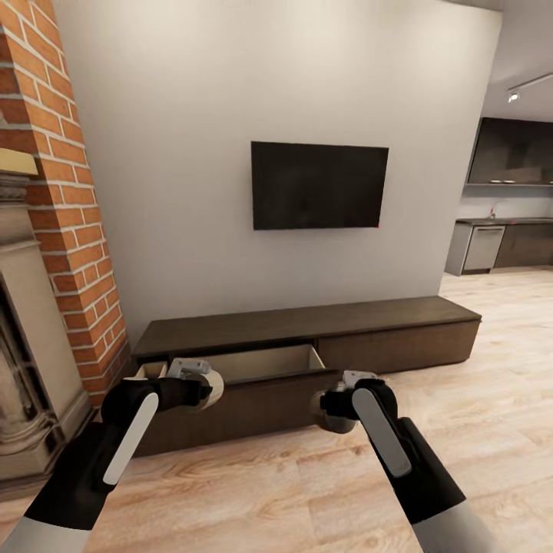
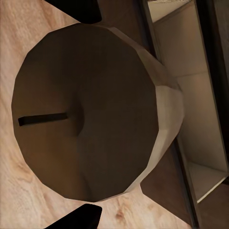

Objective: Place each of the two pumpkins and all three candles from the living room inside a cabinet in the living room (use any cabinet), then make sure every cabinet is closed, and position the cauldron so it is next to a table in the living room.

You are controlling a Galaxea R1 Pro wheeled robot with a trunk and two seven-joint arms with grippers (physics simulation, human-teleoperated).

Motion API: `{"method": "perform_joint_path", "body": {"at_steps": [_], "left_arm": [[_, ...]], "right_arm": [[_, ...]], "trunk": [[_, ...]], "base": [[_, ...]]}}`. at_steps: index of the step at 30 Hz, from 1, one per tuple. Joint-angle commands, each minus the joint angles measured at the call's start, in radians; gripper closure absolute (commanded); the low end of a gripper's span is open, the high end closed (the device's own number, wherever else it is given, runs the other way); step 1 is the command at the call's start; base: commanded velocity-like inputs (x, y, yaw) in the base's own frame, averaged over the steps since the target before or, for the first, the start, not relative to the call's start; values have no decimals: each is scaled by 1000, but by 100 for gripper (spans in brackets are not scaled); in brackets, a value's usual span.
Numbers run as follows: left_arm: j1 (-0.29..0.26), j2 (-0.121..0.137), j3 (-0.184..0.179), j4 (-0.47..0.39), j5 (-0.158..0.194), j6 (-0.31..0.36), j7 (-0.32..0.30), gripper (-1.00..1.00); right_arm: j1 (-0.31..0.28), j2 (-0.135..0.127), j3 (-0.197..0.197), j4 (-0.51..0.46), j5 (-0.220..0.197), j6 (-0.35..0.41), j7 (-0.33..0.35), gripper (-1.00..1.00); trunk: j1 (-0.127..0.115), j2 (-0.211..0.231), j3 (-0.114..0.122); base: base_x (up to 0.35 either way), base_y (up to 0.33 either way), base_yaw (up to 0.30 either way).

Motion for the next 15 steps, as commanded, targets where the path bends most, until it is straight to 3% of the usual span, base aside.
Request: {"method": "perform_joint_path", "body": {"at_steps": [1,5,15], "left_arm": [[-1,1,-2,-1,8,3,7,100],[-1,1,-2,-1,7,3,7,100],[-1,2,-4,3,6,3,7,100]], "right_arm": [[-6,2,12,15,-5,-7,-24,100],[-23,8,57,63,-6,-42,-75,100],[-27,9,67,67,-22,-52,-77,100]], "trunk": [[-4,7,2],[-19,35,15],[-58,105,46]], "base": [[0,0,0],[0,0,0],[0,0,0]]}}
